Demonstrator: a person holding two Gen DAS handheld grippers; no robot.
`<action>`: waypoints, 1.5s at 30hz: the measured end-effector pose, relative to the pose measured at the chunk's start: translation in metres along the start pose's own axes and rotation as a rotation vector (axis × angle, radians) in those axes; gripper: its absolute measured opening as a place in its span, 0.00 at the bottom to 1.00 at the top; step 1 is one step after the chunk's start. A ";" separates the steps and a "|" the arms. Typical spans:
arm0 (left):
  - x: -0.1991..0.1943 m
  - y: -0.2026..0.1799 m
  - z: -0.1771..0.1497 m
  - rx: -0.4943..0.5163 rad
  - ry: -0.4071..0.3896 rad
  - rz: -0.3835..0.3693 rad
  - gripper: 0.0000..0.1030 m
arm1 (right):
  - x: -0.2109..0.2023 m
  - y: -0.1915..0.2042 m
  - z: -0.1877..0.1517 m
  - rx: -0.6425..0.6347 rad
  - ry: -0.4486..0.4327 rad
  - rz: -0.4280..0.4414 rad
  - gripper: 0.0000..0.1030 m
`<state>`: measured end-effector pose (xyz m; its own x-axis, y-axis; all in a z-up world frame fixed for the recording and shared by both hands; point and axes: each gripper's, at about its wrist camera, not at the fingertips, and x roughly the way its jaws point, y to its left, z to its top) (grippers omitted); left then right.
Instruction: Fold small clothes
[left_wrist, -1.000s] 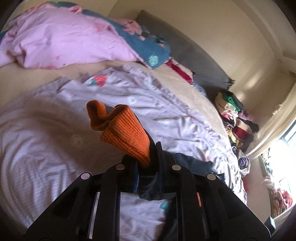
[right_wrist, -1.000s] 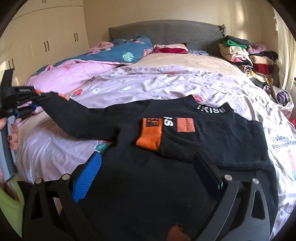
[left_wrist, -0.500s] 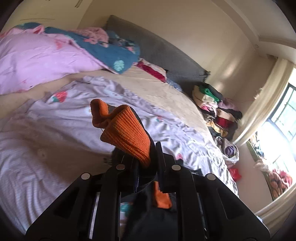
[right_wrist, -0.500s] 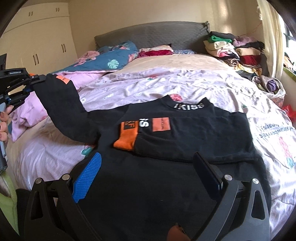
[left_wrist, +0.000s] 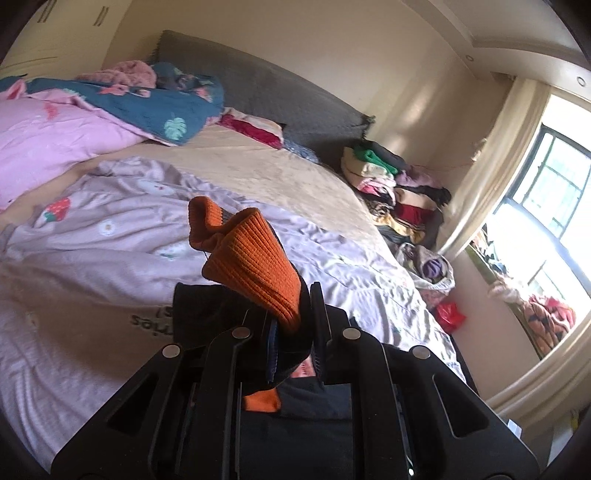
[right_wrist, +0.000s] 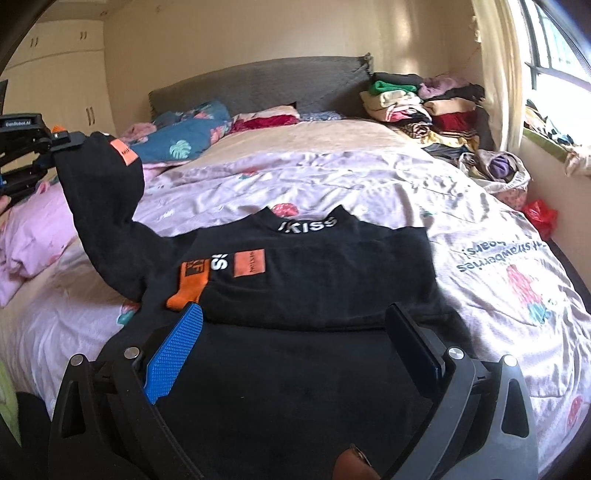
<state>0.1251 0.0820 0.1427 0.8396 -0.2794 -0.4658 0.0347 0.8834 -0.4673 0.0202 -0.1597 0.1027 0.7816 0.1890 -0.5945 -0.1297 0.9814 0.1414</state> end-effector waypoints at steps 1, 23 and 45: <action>0.003 -0.005 -0.001 0.008 0.005 -0.009 0.08 | -0.001 -0.004 0.001 0.009 -0.004 -0.004 0.96; 0.085 -0.044 -0.084 0.091 0.277 -0.162 0.08 | -0.012 -0.085 -0.002 0.220 -0.018 -0.151 0.96; 0.105 -0.067 -0.143 0.311 0.512 -0.298 0.45 | 0.012 -0.119 -0.016 0.343 0.099 -0.164 0.96</action>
<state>0.1330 -0.0606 0.0179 0.4089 -0.6036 -0.6844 0.4443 0.7868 -0.4284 0.0349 -0.2735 0.0663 0.7100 0.0494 -0.7024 0.2168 0.9338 0.2847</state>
